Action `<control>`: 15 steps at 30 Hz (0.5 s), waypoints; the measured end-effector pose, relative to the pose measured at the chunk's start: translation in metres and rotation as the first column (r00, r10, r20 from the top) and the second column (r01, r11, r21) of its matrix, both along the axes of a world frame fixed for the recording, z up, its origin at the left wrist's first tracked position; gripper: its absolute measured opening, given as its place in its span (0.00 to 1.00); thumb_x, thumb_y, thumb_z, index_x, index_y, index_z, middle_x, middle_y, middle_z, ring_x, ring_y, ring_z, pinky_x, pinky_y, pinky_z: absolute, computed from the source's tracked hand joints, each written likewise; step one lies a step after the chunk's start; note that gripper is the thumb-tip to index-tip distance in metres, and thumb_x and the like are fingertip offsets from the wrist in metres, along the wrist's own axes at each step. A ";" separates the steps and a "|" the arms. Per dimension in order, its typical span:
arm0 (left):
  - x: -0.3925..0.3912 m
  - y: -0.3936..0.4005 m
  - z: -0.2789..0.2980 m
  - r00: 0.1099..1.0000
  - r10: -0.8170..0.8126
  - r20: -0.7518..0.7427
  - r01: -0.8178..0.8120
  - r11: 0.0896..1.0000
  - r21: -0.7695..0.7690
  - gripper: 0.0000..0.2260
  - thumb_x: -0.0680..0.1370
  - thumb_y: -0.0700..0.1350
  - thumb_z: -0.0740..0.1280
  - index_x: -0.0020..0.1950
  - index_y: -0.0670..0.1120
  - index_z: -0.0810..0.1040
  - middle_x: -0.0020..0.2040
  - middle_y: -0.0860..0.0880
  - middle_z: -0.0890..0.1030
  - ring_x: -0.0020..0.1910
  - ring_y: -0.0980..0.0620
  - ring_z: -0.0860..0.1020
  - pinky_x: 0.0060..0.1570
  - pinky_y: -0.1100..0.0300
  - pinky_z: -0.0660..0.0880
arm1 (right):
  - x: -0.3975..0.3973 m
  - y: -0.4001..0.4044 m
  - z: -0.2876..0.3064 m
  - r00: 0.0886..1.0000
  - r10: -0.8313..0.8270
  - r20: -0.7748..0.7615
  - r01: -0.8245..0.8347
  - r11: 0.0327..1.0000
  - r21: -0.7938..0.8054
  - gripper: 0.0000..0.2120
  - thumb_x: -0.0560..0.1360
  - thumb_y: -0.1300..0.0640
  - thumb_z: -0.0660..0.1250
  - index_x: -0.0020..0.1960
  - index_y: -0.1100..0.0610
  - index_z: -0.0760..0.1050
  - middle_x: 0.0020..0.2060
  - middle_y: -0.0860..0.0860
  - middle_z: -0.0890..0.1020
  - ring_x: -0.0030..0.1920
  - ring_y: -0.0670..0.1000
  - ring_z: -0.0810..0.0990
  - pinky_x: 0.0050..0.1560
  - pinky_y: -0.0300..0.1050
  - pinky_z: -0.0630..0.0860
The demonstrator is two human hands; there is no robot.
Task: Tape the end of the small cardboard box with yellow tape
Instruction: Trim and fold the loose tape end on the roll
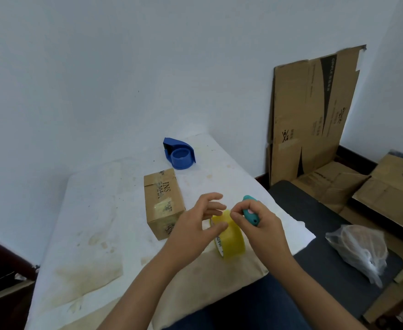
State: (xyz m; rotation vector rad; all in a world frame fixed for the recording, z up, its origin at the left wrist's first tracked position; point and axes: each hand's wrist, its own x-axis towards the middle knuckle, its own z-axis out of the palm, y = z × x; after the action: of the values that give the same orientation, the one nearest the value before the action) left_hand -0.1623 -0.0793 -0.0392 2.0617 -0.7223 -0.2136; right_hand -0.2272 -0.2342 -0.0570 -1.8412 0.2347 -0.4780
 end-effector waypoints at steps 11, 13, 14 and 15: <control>-0.009 -0.002 -0.012 0.988 0.097 -0.116 -0.119 0.973 -0.200 0.14 0.78 0.42 0.70 0.62 0.55 0.76 0.51 0.57 0.86 0.55 0.62 0.82 0.60 0.64 0.77 | 0.001 -0.003 -0.002 0.997 0.046 0.064 -0.045 0.999 -0.019 0.09 0.73 0.60 0.70 0.51 0.49 0.76 0.47 0.44 0.80 0.50 0.42 0.79 0.50 0.32 0.77; -0.010 -0.003 -0.013 0.987 0.106 -0.119 -0.131 0.966 -0.225 0.14 0.78 0.41 0.70 0.61 0.54 0.76 0.54 0.56 0.84 0.55 0.61 0.82 0.58 0.63 0.78 | 0.002 -0.005 -0.002 0.997 0.047 0.063 -0.048 0.999 0.005 0.12 0.73 0.61 0.70 0.53 0.49 0.76 0.49 0.45 0.79 0.49 0.42 0.79 0.49 0.33 0.77; -0.010 -0.004 -0.014 0.986 0.117 -0.119 -0.143 0.962 -0.234 0.13 0.78 0.41 0.71 0.59 0.54 0.75 0.56 0.56 0.83 0.54 0.61 0.82 0.57 0.63 0.79 | 0.003 -0.006 -0.001 0.997 0.051 0.058 -0.051 0.999 0.008 0.12 0.73 0.61 0.70 0.54 0.48 0.75 0.49 0.45 0.79 0.49 0.43 0.80 0.50 0.34 0.78; -0.011 -0.004 -0.014 0.984 0.134 -0.119 -0.160 0.957 -0.242 0.12 0.77 0.41 0.71 0.57 0.53 0.75 0.56 0.56 0.82 0.54 0.61 0.82 0.56 0.63 0.79 | 0.004 -0.006 -0.001 0.997 0.057 0.053 -0.058 0.998 0.005 0.13 0.73 0.61 0.70 0.54 0.48 0.75 0.50 0.44 0.78 0.48 0.45 0.80 0.50 0.36 0.79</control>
State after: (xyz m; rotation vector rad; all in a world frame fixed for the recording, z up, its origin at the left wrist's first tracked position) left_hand -0.1729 -0.0833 -0.0535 1.8391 -0.5031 -0.1333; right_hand -0.2235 -0.2406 -0.0575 -1.8212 0.1471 -0.4845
